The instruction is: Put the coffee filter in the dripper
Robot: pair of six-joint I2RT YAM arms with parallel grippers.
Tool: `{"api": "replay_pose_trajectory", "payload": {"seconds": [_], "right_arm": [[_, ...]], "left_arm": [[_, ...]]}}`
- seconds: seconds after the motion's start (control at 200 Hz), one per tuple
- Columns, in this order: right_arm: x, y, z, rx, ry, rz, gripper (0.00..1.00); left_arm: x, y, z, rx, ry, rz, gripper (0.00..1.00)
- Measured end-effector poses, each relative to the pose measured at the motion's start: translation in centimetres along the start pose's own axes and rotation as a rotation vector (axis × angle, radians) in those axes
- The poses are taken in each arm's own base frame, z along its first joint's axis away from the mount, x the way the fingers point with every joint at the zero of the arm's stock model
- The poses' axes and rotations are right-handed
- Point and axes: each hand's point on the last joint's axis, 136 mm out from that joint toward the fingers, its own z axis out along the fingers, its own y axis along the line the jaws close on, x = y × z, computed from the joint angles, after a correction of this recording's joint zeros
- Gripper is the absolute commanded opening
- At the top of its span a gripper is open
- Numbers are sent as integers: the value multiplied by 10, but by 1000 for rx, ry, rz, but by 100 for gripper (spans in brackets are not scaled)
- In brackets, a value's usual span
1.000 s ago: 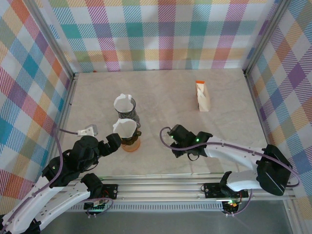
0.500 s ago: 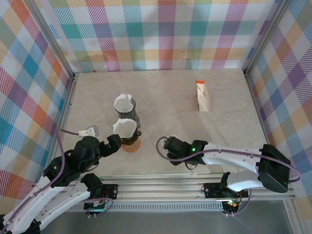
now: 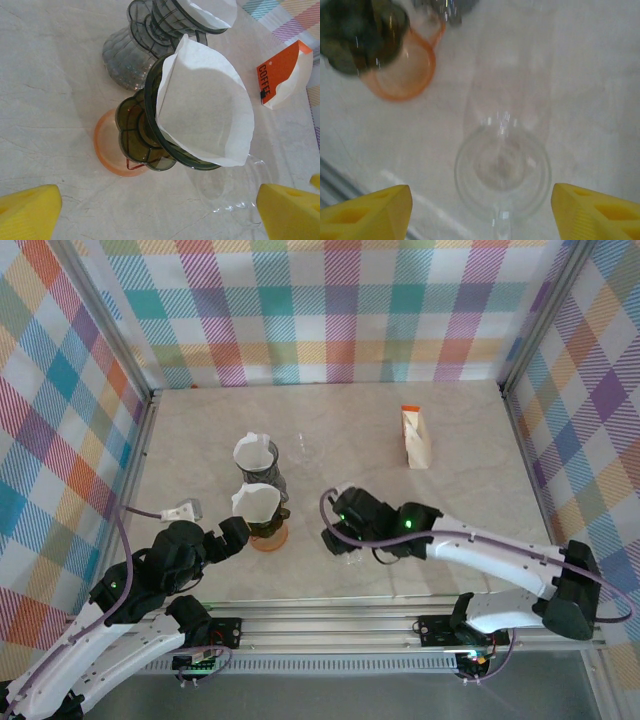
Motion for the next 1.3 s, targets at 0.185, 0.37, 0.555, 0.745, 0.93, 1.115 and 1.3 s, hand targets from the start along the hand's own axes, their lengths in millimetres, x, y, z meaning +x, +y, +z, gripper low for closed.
{"api": "replay_pose_trajectory", "payload": {"seconds": [0.185,0.37,0.555,0.745,0.93,1.115,1.3], "right_arm": [[-47,-31,52,20,29,47,75],[-63,-66,111,7,90,58,74],[-79,-92,137,-14,68,57,72],[-96,-88,160,-62,33,4,68],[-103,-86,181,-77,33,-19,63],[-106,-87,194,-73,29,-32,56],[-107,-87,196,-74,25,-47,36]], "left_arm": [[0,0,0,0,0,0,100],[-1,1,-3,6,-4,-2,100],[-1,1,-3,6,-5,-2,100],[-2,1,-3,1,-12,6,100],[-2,3,0,-17,-11,15,100],[-3,4,1,-27,-14,31,100],[-3,4,1,-29,-17,32,100]]}}
